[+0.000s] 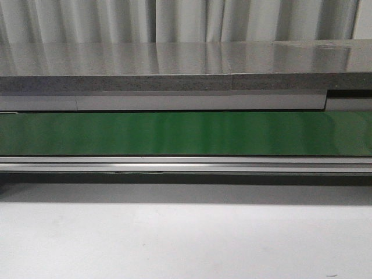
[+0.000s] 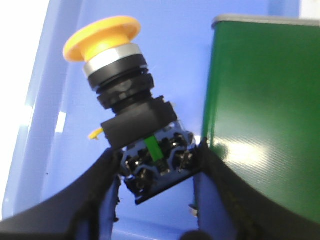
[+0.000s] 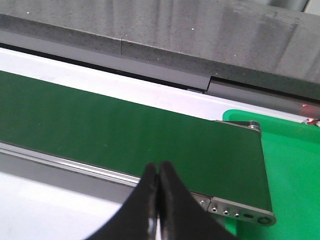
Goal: Move button from right to left
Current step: 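Lift the button with the left gripper and lower it into the blue tray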
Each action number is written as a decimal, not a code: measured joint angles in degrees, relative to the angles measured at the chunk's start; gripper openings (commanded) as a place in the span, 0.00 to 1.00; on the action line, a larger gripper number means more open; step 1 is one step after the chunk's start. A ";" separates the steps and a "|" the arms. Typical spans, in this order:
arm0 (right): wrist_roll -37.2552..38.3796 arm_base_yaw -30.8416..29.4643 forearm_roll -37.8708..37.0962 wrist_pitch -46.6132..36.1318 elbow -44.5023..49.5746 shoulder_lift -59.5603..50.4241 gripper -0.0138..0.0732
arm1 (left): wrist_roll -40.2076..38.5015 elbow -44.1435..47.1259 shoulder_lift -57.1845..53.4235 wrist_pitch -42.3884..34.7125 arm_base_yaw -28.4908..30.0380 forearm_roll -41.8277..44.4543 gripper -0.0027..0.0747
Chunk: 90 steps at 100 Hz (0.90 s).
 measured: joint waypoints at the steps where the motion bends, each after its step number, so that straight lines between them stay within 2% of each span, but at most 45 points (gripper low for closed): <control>1: 0.00 0.00 0.00 0.00 0.00 0.00 0.08 | 0.00 0.00 0.21 0.00 0.00 0.15 0.12; 44: 0.00 0.00 0.00 0.09 0.00 0.00 0.08 | 0.00 0.00 11.61 -5.98 0.11 3.63 0.12; 80: 0.00 0.00 0.00 0.09 0.00 0.00 0.08 | 0.00 0.00 12.70 -7.13 1.16 4.71 0.12; 90: 0.00 0.00 0.00 0.09 0.00 0.00 0.08 | 0.00 0.00 12.79 -7.17 1.16 4.81 0.15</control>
